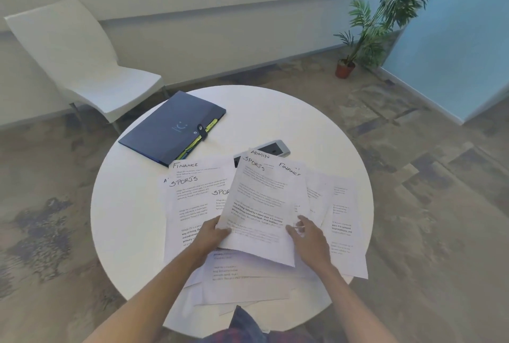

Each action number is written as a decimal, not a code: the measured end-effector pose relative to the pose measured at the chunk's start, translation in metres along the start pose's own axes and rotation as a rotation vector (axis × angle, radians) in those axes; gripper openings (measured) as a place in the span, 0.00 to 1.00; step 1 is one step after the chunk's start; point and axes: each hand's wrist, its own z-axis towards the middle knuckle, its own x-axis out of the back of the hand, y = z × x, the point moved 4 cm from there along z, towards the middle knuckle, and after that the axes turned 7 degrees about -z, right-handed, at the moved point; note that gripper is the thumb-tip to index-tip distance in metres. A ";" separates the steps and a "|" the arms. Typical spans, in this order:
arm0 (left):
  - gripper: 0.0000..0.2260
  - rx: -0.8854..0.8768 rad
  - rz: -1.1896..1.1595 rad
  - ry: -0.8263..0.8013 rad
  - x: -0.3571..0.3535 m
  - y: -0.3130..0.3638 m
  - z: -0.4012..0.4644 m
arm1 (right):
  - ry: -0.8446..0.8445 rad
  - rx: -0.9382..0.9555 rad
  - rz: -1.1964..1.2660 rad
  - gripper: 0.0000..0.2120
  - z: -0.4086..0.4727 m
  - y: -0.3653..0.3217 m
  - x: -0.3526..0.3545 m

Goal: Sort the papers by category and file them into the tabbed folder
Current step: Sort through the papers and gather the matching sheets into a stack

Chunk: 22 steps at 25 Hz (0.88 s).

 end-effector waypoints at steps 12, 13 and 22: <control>0.08 -0.021 0.045 -0.030 -0.065 -0.009 -0.024 | -0.093 -0.235 0.725 0.11 0.044 0.065 0.041; 0.10 -0.048 0.184 0.060 -0.065 -0.009 -0.017 | -0.075 -0.247 0.736 0.13 0.049 0.076 0.048; 0.34 -0.018 1.042 0.505 -0.074 -0.012 0.022 | -0.058 -0.311 0.775 0.11 0.080 0.129 0.077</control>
